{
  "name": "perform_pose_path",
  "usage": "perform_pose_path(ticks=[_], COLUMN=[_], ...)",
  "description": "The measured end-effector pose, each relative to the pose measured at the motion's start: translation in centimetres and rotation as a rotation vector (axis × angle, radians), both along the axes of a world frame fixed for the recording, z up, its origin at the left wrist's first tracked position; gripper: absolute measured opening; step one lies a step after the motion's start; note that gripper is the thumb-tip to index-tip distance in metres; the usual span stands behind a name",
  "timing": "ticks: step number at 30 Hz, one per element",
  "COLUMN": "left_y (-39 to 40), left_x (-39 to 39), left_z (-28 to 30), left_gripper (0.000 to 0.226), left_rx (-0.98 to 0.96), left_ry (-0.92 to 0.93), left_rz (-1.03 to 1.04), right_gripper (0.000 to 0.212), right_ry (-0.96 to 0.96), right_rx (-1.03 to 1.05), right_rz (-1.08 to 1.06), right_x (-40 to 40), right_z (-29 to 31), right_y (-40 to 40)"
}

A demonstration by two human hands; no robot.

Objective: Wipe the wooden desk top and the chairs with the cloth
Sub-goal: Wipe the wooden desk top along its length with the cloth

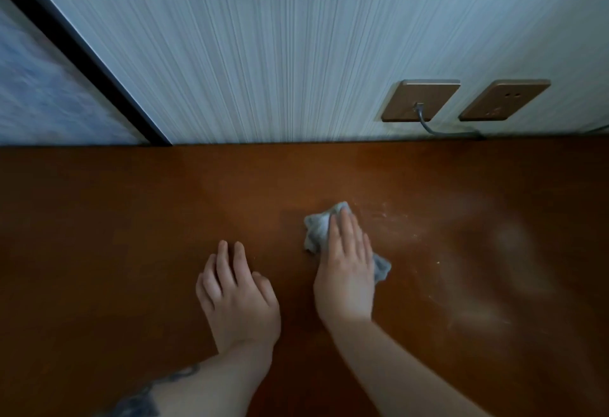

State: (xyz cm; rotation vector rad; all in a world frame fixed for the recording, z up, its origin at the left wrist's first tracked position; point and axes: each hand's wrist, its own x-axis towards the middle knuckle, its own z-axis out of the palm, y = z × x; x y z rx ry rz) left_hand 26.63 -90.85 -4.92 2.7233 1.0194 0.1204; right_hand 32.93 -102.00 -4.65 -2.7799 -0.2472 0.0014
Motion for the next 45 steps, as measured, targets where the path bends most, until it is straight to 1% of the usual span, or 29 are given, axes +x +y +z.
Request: perform_pose_path(ticks=[1, 3, 5, 6, 7, 9, 11, 12, 13, 14, 15, 17, 18, 19, 21, 24, 26, 27, 29, 31, 32, 33, 36, 38, 39, 40, 41, 43, 45], left_y=[0.0, 0.1, 0.1, 0.1, 0.0, 0.0, 0.0, -0.1, -0.1, -0.1, -0.1, 0.0, 0.0, 0.0, 0.0, -0.1, -0.1, -0.1, 0.0, 0.0, 0.0, 0.1, 0.0, 0.0, 0.0, 0.1, 0.1, 0.3, 0.2], left_x=[-0.1, -0.2, -0.2, 0.0, 0.1, 0.2, 0.1, 0.1, 0.0, -0.1, -0.2, -0.2, -0.1, 0.0, 0.0, -0.1, -0.1, -0.2, -0.3, -0.2, -0.1, 0.0, 0.0, 0.0, -0.1, -0.1, -0.2, -0.2, -0.2], left_z=[-0.1, -0.2, 0.0, 0.1, 0.2, 0.2, 0.1, 0.1, 0.1, 0.0, -0.1, -0.2, -0.1, -0.1, -0.1, 0.1, 0.0, -0.1, -0.2, -0.2, -0.2, -0.1, 0.0, -0.1, -0.1, -0.2, -0.2, -0.1, 0.0], left_gripper=[0.052, 0.051, 0.051, 0.053, 0.054, 0.056, 0.055, 0.054, 0.054, 0.053, 0.052, 0.053, 0.054, 0.055, 0.056, 0.055, 0.052, 0.051, 0.049, 0.047, 0.048, 0.049, 0.053, 0.048, 0.046, 0.048, 0.050, 0.054, 0.052], left_rx=[0.014, 0.044, 0.039, 0.025, 0.013, 0.009, 0.020, 0.020, 0.018, 0.016, 0.020, 0.037, 0.040, 0.039, 0.027, 0.006, 0.013, 0.015, 0.020, 0.011, 0.009, 0.018, 0.034, 0.014, 0.005, 0.002, 0.003, 0.000, -0.002], left_ry=[-0.009, -0.016, -0.003, 0.011, 0.025, 0.038, 0.042, 0.039, 0.031, 0.023, 0.020, 0.027, 0.036, 0.048, 0.056, 0.048, 0.038, 0.027, 0.014, 0.029, 0.043, 0.056, 0.067, 0.050, 0.044, 0.039, 0.037, 0.050, 0.072], left_rz=[-0.014, -0.040, -0.023, -0.008, 0.005, 0.014, 0.002, -0.004, -0.008, -0.010, -0.013, -0.014, -0.009, -0.006, -0.007, -0.003, -0.011, -0.017, -0.022, -0.002, 0.009, 0.010, -0.005, 0.012, 0.013, 0.004, -0.009, -0.009, 0.001], right_gripper=[0.057, 0.056, 0.059, 0.064, 0.068, 0.070, 0.066, 0.065, 0.067, 0.071, 0.073, 0.072, 0.072, 0.074, 0.079, 0.071, 0.070, 0.073, 0.076, 0.075, 0.076, 0.076, 0.073, 0.070, 0.070, 0.069, 0.066, 0.063, 0.066], right_ry=[0.007, 0.060, 0.100, 0.119, 0.124, 0.094, 0.025, -0.002, -0.009, 0.010, 0.051, 0.103, 0.109, 0.122, 0.136, 0.062, -0.004, -0.007, 0.049, 0.092, 0.092, 0.097, 0.098, 0.033, 0.004, -0.001, 0.032, 0.101, 0.148], right_rx=[0.019, 0.033, -0.073, -0.099, -0.113, -0.075, -0.024, -0.011, -0.004, 0.018, 0.043, 0.030, 0.000, -0.037, -0.058, -0.022, -0.012, 0.004, 0.017, -0.025, -0.069, -0.112, -0.084, -0.054, -0.007, 0.057, 0.098, 0.080, 0.002], right_rz=[0.062, 0.328, 0.592, 0.609, 0.528, 0.205, -0.083, -0.164, -0.186, -0.141, -0.021, 0.329, 0.444, 0.465, 0.244, -0.195, -0.275, -0.211, 0.147, 0.483, 0.529, 0.483, 0.089, -0.021, 0.013, 0.124, 0.305, 0.673, 0.809], right_x=[-1.3, -1.7, 1.1, 3.1, 4.8, 6.6, 5.2, 3.7, 2.4, 1.4, 1.0, 2.4, 4.3, 6.4, 9.3, 7.3, 3.7, 2.5, 1.7, 4.2, 6.1, 8.0, 9.7, 7.0, 5.3, 4.1, 3.4, 4.6, 8.0], right_z=[0.0, 0.6, 1.3, 1.3, 1.2, 0.6, 0.2, 0.0, 0.1, 0.2, 0.4, 1.1, 1.3, 1.3, 1.1, 0.5, 0.5, 0.4, 0.5, 1.0, 1.2, 1.2, 0.8, 0.6, 0.6, 0.6, 0.6, 1.1, 0.9], right_y=[0.8, 2.7, 4.0, 4.1, 3.8, 2.3, 1.2, 1.2, 1.7, 2.6, 3.7, 5.6, 5.8, 5.6, 4.0, 0.6, 0.8, 1.5, 3.9, 5.6, 5.9, 5.8, 3.0, 2.6, 3.3, 4.6, 6.2, 9.7, 12.3])
